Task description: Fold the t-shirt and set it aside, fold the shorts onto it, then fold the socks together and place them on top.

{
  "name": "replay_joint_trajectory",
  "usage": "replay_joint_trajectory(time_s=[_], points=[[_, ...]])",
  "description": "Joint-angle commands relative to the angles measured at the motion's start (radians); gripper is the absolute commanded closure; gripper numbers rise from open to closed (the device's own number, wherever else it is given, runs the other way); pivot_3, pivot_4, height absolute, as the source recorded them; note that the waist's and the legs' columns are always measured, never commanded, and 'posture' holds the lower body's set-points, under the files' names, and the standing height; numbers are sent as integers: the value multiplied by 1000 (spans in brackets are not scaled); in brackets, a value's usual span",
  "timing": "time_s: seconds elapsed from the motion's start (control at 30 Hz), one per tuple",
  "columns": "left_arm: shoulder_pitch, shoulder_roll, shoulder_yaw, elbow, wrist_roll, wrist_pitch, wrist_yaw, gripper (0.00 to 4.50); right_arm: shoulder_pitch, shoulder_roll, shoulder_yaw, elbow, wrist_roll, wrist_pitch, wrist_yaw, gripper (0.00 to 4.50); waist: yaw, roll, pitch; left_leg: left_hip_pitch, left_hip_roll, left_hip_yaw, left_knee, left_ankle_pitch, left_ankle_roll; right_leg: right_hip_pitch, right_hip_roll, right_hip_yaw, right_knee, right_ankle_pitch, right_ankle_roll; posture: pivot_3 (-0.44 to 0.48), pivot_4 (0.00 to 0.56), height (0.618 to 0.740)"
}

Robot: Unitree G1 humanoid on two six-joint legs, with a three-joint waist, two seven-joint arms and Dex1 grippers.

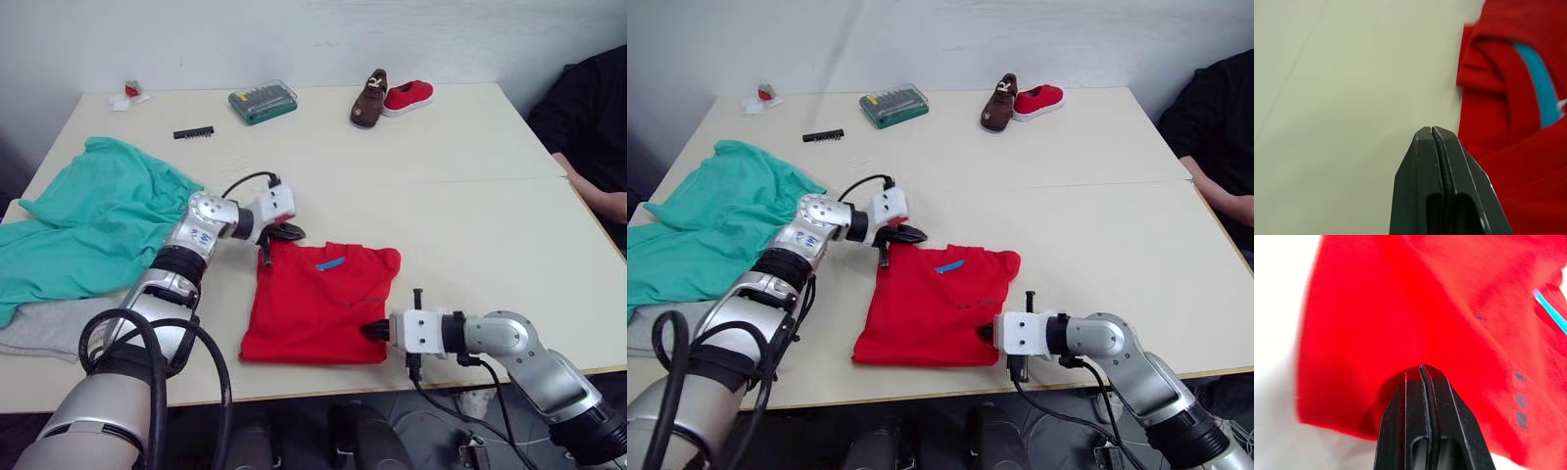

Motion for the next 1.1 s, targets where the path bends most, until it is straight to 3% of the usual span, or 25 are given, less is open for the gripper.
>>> replay_joint_trajectory(time_s=[0.03, 0.2, 0.33, 0.53, 0.8, 0.9, 1.1], points=[[62, 59, 68, -308, -151, 222, -165, 4472, -60, 55, -109, -80, 151, 185, -60, 4500, -6, 0, 0, 0, 1, 0, 0, 0, 0, 0, 0, 0, 0, 0, 0, 0, 150, 740], [329, 204, 44, -785, -233, 478, -235, 4472, -150, 116, -89, -29, 125, 257, -109, 4500, -11, 1, 0, 1, 1, 0, 0, 0, -2, 0, 1, 0, 3, -1, -2, 0, 150, 740], [503, 258, 2, -963, -182, 503, -169, 4472, -210, 179, -34, 53, 66, 240, -129, 4500, -15, 2, 1, 2, 2, 0, -1, 1, -4, -1, 1, 1, 5, -2, -4, 0, 150, 740], [594, 235, -87, -907, 19, 383, 37, 4472, -281, 221, 32, 273, -76, 190, -183, 4500, 3, 1, 1, 2, -2, -1, 0, 2, 0, 0, -1, 3, 4, -2, -2, 0, 150, 740], [648, 253, -51, -897, -7, 369, 55, 4472, -383, 199, -91, 610, -140, 111, -333, 4500, -3, 4, -3, 9, -2, 0, -1, 2, 1, 6, -2, 3, 4, -1, -2, 0, 150, 740], [665, 259, -24, -911, -32, 370, 52, 4472, -399, 240, -208, 565, -21, 129, -326, 4500, -3, 4, -3, 9, -2, -1, -2, 2, 0, 6, -2, 3, 4, -1, -2, 0, 150, 740], [665, 239, 110, -1018, -219, 499, 38, 4472, -349, 300, -340, 242, 148, 333, -387, 4500, -20, 7, -1, 5, 1, 0, -5, 4, -4, 0, 0, 4, 6, -1, -3, 0, 150, 740]])
